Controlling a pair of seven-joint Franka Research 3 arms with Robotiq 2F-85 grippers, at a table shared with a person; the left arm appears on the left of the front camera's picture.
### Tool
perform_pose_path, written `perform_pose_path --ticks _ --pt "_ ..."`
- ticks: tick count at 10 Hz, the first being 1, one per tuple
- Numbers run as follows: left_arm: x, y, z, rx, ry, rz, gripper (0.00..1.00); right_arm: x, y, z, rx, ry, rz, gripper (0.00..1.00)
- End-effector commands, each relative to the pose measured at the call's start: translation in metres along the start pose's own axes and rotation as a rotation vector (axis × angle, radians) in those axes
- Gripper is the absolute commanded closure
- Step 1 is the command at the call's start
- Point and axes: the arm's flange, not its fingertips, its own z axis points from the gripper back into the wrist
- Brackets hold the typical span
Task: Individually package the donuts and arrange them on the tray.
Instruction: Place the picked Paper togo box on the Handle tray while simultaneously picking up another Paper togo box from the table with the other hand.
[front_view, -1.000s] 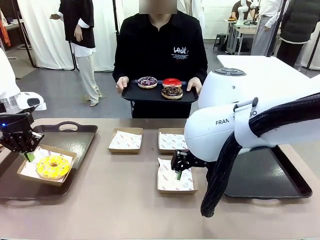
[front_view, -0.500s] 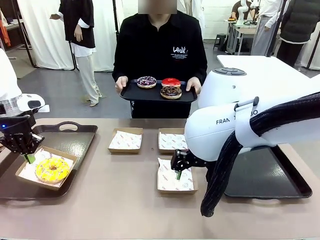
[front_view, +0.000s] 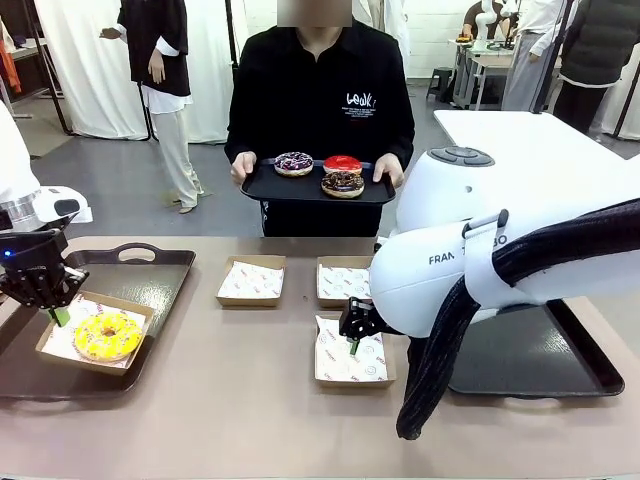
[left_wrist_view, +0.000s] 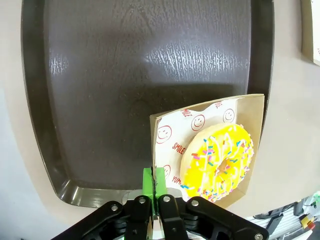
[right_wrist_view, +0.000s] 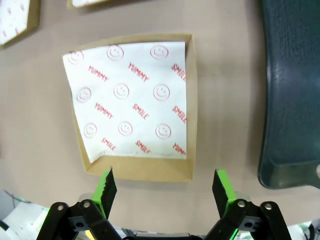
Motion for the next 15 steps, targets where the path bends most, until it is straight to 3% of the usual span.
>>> perform_pose_path --ticks 1,4,12,13,14,15 --pt "-0.009 -0.006 -0.005 0.045 -0.019 0.032 0.99 -0.002 0.001 -0.018 -0.043 -0.067 -0.007 0.0" --pt "-0.01 -0.008 -0.011 0.057 -0.005 0.047 0.99 0.003 0.0 -0.025 -0.096 -0.075 0.049 0.0" --pt "-0.011 -0.017 -0.026 0.084 -0.028 0.031 0.99 0.003 -0.004 -0.036 -0.12 -0.054 0.024 0.0" --pt "-0.012 -0.018 -0.026 0.086 -0.034 0.028 0.62 0.003 -0.005 -0.037 -0.126 -0.05 0.027 0.0" --pt "-0.013 -0.018 -0.027 0.088 -0.036 0.019 0.42 0.004 -0.006 -0.041 -0.125 -0.048 0.026 0.24" --pt "-0.013 -0.018 -0.027 0.091 -0.038 0.015 0.05 0.005 -0.007 -0.043 -0.121 -0.052 0.017 0.32"
